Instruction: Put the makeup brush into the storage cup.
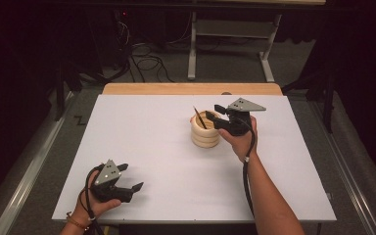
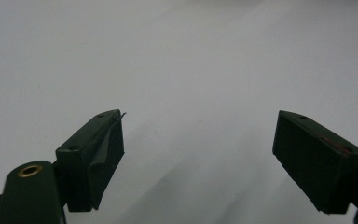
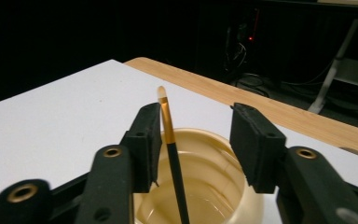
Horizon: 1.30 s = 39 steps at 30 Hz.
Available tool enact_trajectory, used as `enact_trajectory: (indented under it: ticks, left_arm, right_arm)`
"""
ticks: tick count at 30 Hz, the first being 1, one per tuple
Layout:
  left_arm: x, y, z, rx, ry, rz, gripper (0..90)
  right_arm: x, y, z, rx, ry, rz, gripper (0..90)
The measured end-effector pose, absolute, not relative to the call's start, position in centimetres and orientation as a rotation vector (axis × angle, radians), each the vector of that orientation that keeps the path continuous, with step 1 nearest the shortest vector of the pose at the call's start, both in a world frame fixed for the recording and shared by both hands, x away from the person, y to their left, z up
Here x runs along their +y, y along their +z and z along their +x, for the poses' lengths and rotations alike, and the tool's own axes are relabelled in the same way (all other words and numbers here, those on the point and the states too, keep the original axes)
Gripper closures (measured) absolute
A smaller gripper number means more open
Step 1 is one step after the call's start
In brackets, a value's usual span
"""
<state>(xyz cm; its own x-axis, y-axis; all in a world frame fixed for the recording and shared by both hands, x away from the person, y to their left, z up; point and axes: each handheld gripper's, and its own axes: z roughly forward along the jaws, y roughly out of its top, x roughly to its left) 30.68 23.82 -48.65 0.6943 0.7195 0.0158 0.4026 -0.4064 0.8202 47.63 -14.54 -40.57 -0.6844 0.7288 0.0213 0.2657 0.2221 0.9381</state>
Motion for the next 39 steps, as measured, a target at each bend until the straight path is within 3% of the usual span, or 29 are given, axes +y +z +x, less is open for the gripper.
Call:
enact_trajectory:
  ticks: [12,21,39]
  left_arm:
    - [23.91,-48.60,30.65,0.867,0.476,2.033,17.4]
    - [23.88,-48.66,30.74,0.868,0.470,2.038,17.5]
    - [23.94,-48.60,30.69,0.869,0.474,2.034,17.3]
  right_arm:
    - [-14.33,-40.52,47.48,2.079,1.402,0.932,28.3]
    - [-14.27,-40.54,47.55,2.052,1.367,0.974,19.2]
    - [-14.59,-39.79,47.16,2.048,1.300,0.938,16.7]
